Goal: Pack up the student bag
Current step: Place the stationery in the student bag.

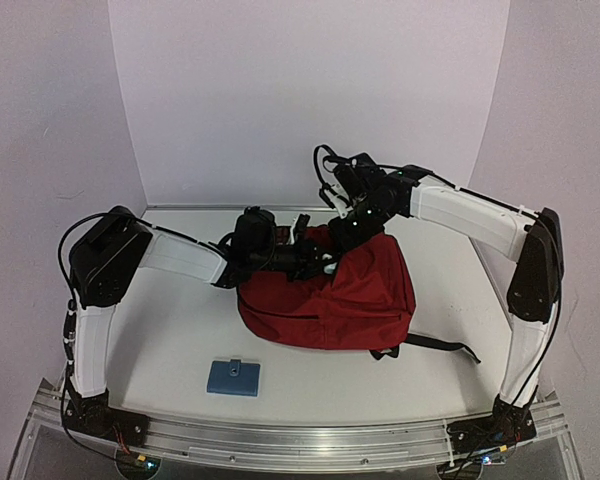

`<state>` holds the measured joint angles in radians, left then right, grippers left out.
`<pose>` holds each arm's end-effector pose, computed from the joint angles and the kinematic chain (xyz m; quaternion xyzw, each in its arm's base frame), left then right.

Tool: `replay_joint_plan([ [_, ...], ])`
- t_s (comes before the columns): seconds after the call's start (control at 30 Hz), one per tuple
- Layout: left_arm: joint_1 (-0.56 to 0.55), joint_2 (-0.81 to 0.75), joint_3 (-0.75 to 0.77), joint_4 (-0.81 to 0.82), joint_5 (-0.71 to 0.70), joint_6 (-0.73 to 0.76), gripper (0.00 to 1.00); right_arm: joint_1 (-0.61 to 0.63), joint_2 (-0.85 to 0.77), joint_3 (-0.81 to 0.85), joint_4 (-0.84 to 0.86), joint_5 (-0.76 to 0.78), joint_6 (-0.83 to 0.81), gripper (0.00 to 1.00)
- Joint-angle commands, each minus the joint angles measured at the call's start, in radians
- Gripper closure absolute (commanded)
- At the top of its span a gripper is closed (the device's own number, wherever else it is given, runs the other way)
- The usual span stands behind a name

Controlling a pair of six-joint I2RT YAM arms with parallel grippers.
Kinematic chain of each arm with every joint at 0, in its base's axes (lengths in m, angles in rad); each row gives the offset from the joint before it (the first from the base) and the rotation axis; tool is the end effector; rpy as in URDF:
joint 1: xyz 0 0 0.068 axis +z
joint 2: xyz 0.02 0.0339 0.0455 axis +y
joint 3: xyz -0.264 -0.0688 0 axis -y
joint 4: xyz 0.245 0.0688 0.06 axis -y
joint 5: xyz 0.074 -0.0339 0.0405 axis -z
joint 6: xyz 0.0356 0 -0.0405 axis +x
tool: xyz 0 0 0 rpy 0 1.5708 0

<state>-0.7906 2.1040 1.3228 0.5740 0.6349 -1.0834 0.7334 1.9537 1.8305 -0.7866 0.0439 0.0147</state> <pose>0.3162 -0.3495 0.1898 0.0870 0.7585 -0.6260 0.1593 0.3253 0.2910 0.3013 -0.3259 0.8878 0.0992 0.3096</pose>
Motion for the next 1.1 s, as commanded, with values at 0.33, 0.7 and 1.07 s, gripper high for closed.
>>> replay_joint_plan([
  [0.33,-0.012,-0.035,-0.038,0.108,-0.249,-0.011,1.00,-0.003,-0.060,0.010,0.002,-0.018,0.001,1.00],
  [0.7,-0.039,-0.036,-0.047,0.056,-0.283,0.055,0.53,-0.019,-0.062,0.019,0.001,-0.033,0.015,1.00],
  [1.07,-0.016,-0.233,-0.136,-0.214,-0.343,0.201,0.40,-0.025,-0.071,0.012,0.001,-0.036,0.008,1.00],
])
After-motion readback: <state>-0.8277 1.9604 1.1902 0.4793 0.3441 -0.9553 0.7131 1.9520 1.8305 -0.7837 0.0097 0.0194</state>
